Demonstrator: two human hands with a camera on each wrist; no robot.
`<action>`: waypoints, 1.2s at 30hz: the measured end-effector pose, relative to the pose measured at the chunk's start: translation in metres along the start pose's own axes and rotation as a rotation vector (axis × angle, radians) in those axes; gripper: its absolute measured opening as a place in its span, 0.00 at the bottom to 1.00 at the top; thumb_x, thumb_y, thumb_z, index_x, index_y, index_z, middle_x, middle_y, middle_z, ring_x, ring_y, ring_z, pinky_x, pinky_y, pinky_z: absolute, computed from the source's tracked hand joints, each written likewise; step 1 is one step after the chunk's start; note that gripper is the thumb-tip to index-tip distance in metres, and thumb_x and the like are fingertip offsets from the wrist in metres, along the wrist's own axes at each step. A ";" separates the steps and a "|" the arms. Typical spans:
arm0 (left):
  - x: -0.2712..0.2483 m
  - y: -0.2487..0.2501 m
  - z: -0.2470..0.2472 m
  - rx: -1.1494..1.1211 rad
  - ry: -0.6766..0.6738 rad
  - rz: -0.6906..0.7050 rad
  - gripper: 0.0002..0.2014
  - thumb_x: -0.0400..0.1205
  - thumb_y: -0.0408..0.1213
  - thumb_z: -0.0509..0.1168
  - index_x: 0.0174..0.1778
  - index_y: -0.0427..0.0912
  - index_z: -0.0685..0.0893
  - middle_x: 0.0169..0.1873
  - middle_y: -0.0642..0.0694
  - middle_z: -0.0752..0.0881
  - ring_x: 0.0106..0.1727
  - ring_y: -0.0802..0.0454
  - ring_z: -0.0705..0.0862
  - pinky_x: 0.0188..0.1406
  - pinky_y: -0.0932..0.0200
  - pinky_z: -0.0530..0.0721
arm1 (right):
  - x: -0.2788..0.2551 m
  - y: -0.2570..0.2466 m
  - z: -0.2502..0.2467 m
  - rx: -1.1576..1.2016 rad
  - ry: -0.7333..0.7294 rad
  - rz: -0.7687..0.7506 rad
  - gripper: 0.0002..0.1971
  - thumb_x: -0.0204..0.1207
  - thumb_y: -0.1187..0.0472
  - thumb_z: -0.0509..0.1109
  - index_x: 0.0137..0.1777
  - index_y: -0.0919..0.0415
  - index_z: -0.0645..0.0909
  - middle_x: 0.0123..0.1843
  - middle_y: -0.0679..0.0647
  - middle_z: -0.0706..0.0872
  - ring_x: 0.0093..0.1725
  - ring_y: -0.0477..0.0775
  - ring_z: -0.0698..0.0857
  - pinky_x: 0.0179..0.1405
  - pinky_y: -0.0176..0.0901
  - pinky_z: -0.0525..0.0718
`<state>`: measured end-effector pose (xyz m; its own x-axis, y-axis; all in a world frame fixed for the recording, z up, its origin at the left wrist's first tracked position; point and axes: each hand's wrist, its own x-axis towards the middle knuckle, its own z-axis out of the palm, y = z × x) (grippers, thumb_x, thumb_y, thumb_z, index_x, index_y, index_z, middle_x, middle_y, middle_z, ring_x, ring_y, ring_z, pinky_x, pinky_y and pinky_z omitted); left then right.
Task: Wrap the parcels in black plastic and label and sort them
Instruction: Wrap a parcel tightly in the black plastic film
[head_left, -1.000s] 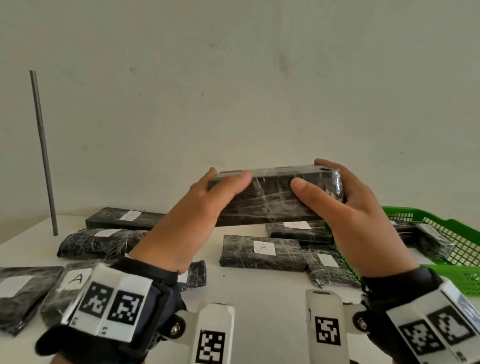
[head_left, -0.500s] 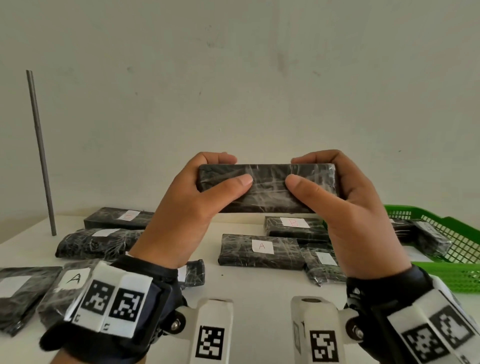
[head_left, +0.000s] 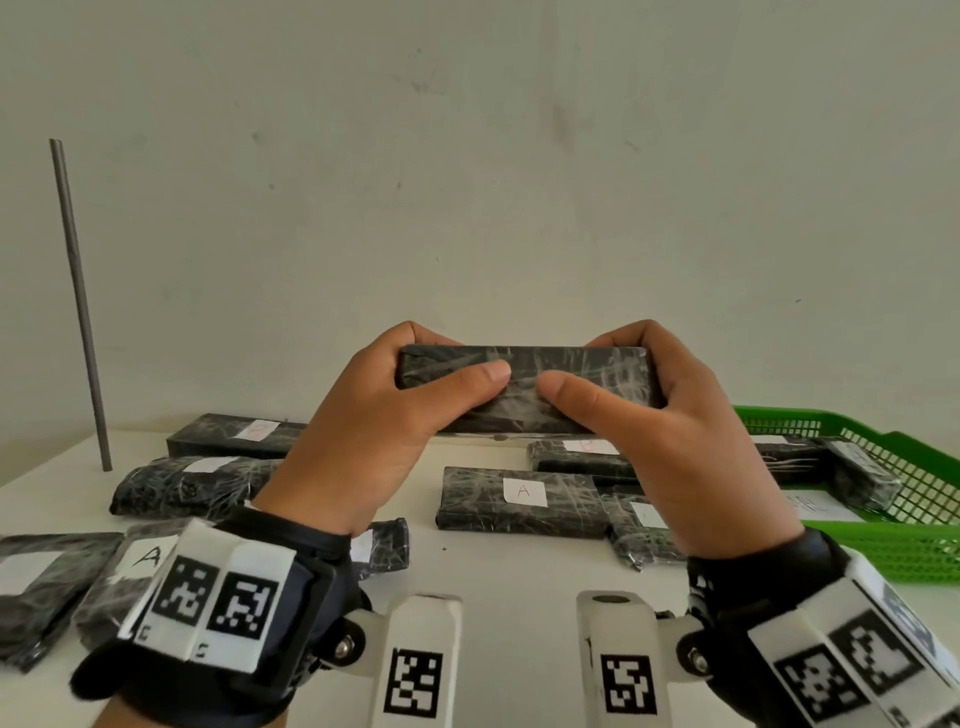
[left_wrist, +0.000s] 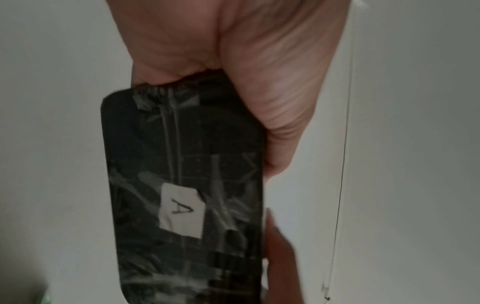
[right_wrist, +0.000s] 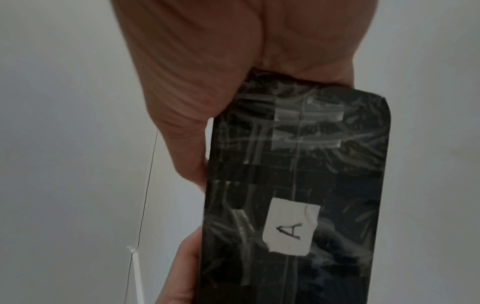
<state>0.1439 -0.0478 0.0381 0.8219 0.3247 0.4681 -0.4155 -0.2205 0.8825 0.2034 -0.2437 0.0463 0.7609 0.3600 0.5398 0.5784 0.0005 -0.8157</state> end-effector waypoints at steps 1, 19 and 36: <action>0.000 0.000 0.001 0.009 0.007 0.005 0.19 0.73 0.51 0.81 0.51 0.42 0.88 0.40 0.48 0.94 0.45 0.52 0.93 0.47 0.63 0.86 | 0.000 0.000 -0.001 0.009 0.008 0.007 0.27 0.64 0.42 0.83 0.55 0.58 0.82 0.37 0.58 0.90 0.42 0.68 0.90 0.44 0.53 0.90; -0.003 0.000 0.006 0.074 0.032 0.023 0.18 0.75 0.53 0.74 0.47 0.41 0.87 0.34 0.50 0.91 0.38 0.55 0.90 0.38 0.68 0.83 | 0.001 -0.001 0.004 -0.052 0.036 0.120 0.26 0.65 0.39 0.84 0.55 0.55 0.83 0.46 0.59 0.95 0.47 0.62 0.94 0.44 0.46 0.91; -0.003 0.007 -0.002 0.079 -0.110 0.073 0.13 0.79 0.54 0.68 0.47 0.48 0.86 0.41 0.50 0.91 0.48 0.53 0.90 0.54 0.52 0.81 | 0.002 -0.001 0.000 0.051 0.094 0.039 0.15 0.76 0.48 0.79 0.52 0.59 0.85 0.38 0.53 0.93 0.38 0.51 0.92 0.39 0.40 0.89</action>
<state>0.1374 -0.0486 0.0426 0.8299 0.2035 0.5194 -0.4476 -0.3128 0.8377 0.2047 -0.2427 0.0479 0.8081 0.2718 0.5226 0.5339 0.0370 -0.8447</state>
